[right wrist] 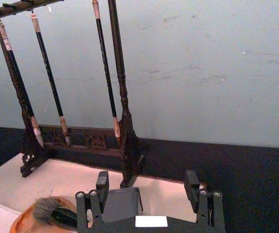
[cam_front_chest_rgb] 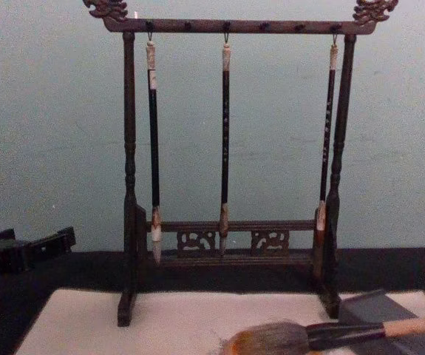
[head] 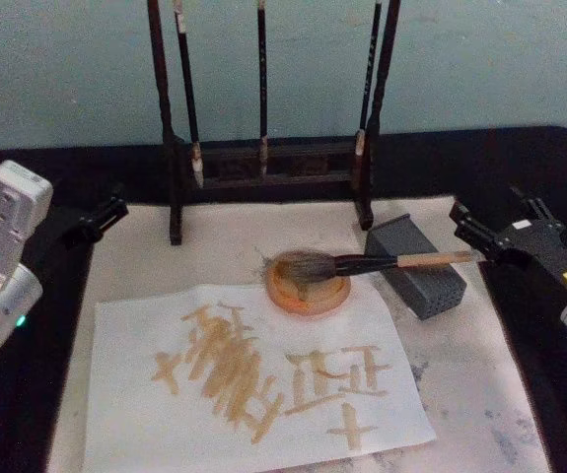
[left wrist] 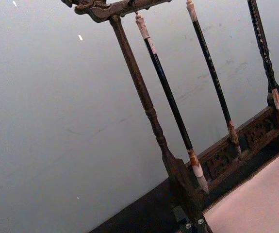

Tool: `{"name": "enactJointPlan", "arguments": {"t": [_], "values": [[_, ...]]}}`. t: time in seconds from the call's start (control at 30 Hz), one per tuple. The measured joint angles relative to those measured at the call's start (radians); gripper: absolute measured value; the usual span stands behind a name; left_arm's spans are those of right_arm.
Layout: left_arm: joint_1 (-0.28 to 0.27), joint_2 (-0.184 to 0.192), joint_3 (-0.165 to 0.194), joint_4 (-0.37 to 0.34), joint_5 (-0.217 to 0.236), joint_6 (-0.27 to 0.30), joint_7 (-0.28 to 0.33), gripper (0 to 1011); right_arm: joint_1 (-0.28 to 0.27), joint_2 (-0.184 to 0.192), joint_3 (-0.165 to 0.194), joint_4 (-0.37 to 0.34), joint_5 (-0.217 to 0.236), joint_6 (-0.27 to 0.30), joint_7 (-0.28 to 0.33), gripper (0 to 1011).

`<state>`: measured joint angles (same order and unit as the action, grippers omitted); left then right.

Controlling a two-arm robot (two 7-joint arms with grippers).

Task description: Pick up the brush from the inkstone, write on the paper, then place the brush back to its original position.

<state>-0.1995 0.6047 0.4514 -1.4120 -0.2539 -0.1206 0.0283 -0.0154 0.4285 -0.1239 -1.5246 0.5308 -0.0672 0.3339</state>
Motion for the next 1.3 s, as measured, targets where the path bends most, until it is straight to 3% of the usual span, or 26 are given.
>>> {"name": "enactJointPlan", "arguments": {"t": [1.3], "values": [[0.0,0.0,0.0,0.0,0.0,0.0,0.0,1002,0.0,0.0,0.0,0.0,0.0,0.0,0.0,1001]]}}
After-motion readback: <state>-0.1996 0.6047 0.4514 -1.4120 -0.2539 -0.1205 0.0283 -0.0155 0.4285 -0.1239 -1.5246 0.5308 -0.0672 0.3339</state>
